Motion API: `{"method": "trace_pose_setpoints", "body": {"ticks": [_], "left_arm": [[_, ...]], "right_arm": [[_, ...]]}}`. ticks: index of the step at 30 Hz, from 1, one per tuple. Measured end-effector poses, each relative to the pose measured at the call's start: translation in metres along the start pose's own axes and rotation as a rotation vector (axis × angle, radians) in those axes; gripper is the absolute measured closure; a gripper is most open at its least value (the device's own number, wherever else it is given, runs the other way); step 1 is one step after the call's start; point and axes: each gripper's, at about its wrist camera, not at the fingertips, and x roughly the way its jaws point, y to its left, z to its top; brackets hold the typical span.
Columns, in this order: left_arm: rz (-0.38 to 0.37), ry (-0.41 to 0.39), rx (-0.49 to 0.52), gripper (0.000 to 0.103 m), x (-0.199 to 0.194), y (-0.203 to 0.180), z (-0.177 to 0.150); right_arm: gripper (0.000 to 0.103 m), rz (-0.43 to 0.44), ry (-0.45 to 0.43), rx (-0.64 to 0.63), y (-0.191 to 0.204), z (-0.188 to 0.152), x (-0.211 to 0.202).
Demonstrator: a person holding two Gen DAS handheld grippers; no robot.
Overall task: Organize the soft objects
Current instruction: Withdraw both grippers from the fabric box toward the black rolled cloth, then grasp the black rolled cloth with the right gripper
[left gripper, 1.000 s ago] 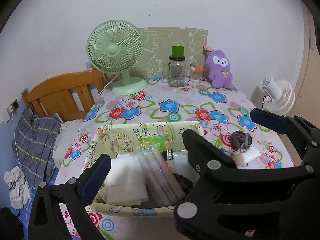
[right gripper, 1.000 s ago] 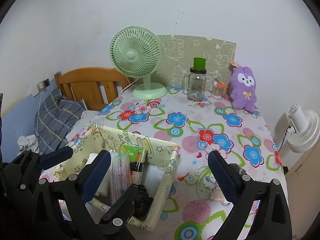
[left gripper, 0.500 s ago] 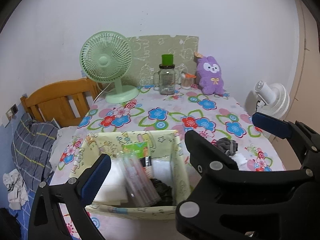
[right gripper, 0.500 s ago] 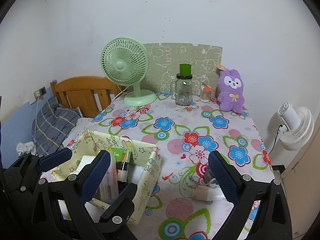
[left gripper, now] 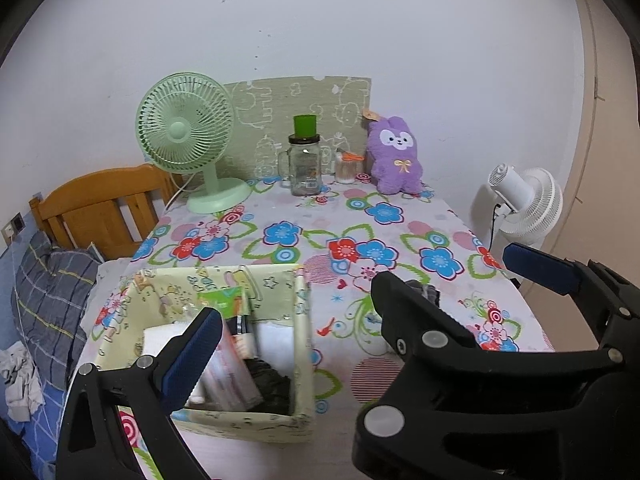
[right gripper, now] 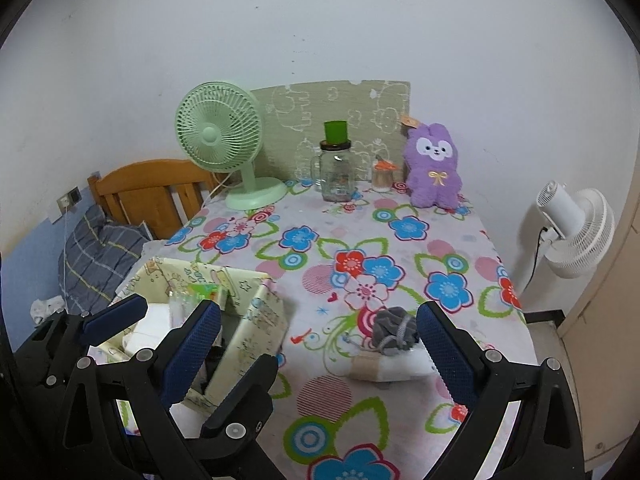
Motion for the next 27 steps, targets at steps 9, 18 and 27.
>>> {"method": "trace_pose_setpoints", "body": {"ticks": [9,18,27], "left_arm": [[-0.025,0.012,0.018,0.0,0.011,-0.025,-0.006],[-0.032,0.04,0.019,0.0,0.032,-0.043,-0.017],[-0.048,0.072,0.036,0.001,0.054,-0.066,-0.022]], "right_arm": [[0.003,-0.033,0.008,0.02,-0.026,-0.012,-0.001],[0.003,-0.062,0.048,0.065,-0.049,-0.029,0.011],[0.004,-0.096,0.06,0.069,-0.074,-0.038,0.023]]}}
